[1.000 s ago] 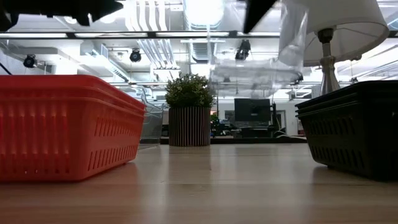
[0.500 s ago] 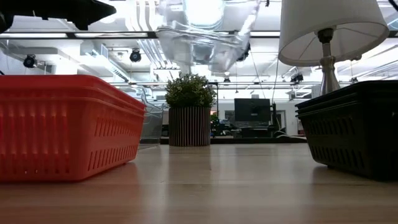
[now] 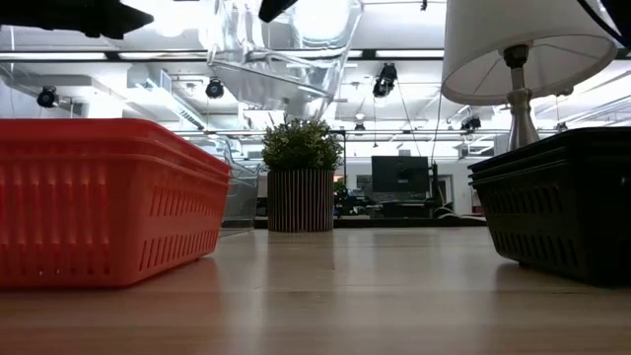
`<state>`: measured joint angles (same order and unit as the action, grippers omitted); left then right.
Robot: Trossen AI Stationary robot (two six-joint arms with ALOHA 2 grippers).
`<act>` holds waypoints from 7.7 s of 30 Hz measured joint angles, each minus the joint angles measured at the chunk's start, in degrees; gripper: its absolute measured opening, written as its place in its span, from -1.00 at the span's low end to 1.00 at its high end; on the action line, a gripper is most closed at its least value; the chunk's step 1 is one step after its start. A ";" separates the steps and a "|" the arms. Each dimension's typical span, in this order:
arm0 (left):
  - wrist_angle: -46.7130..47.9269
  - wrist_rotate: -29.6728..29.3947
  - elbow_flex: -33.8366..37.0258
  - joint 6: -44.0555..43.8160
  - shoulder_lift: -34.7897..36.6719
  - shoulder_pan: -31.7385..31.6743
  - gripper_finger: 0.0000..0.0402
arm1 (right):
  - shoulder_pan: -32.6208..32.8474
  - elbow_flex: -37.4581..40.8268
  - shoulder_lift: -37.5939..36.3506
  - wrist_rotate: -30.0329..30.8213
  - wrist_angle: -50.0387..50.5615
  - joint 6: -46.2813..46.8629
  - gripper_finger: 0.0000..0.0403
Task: Stack baskets by color
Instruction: Stack the right transparent bin on the left transparent bins, then return to Home Position
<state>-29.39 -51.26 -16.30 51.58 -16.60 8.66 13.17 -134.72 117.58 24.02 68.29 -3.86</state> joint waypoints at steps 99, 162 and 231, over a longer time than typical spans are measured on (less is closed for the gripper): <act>-0.12 0.21 1.51 1.19 6.19 -0.01 -0.71 | -12.02 0.26 11.96 -9.50 -34.10 -13.60 -0.96; -0.15 0.23 1.51 1.17 6.01 -0.01 -0.71 | -13.97 4.06 11.85 -11.84 -37.43 -11.93 -0.54; 9.45 57.98 1.58 -36.21 -8.45 0.07 -0.71 | -2.30 116.06 -86.51 -16.25 -84.04 -21.22 -0.81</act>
<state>-19.94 6.72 -14.72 15.38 -25.06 8.73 10.87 -18.66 31.07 7.77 -15.74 -25.08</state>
